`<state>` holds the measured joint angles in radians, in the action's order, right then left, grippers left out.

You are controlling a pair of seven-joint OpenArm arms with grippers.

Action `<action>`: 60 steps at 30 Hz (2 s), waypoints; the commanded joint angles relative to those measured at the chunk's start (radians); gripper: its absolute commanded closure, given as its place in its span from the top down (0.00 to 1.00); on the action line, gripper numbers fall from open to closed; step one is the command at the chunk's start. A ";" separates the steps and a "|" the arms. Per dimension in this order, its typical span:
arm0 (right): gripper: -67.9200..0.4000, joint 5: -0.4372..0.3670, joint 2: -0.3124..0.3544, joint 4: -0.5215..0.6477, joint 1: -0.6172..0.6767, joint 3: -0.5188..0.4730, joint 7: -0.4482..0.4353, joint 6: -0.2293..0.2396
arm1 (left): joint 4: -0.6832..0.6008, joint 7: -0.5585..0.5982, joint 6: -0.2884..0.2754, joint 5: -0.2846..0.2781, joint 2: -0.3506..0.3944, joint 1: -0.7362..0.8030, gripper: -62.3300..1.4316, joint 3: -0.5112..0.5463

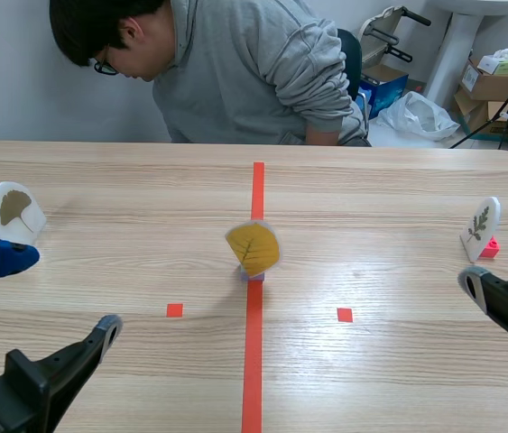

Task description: Do the leaf sorting experiment

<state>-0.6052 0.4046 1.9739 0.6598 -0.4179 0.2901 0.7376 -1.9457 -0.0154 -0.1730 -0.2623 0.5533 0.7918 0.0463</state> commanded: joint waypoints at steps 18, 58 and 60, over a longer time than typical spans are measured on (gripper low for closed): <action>0.93 -0.006 0.005 -0.001 -0.009 -0.008 -0.012 0.008 | 0.245 -0.028 -0.163 0.027 -0.003 -0.389 1.00 -0.103; 0.93 0.001 0.000 -0.001 -0.009 -0.008 0.003 0.008 | 1.109 0.051 -0.241 0.239 -0.340 -1.239 1.00 -0.745; 0.93 0.001 0.000 -0.001 -0.009 -0.008 0.003 0.008 | 1.109 0.053 -0.240 0.245 -0.342 -1.239 1.00 -0.750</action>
<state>-0.5976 0.4042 1.9739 0.6598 -0.4179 0.3038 0.7380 -0.8150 0.0216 -0.4160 -0.0097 0.2184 -0.4351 -0.7044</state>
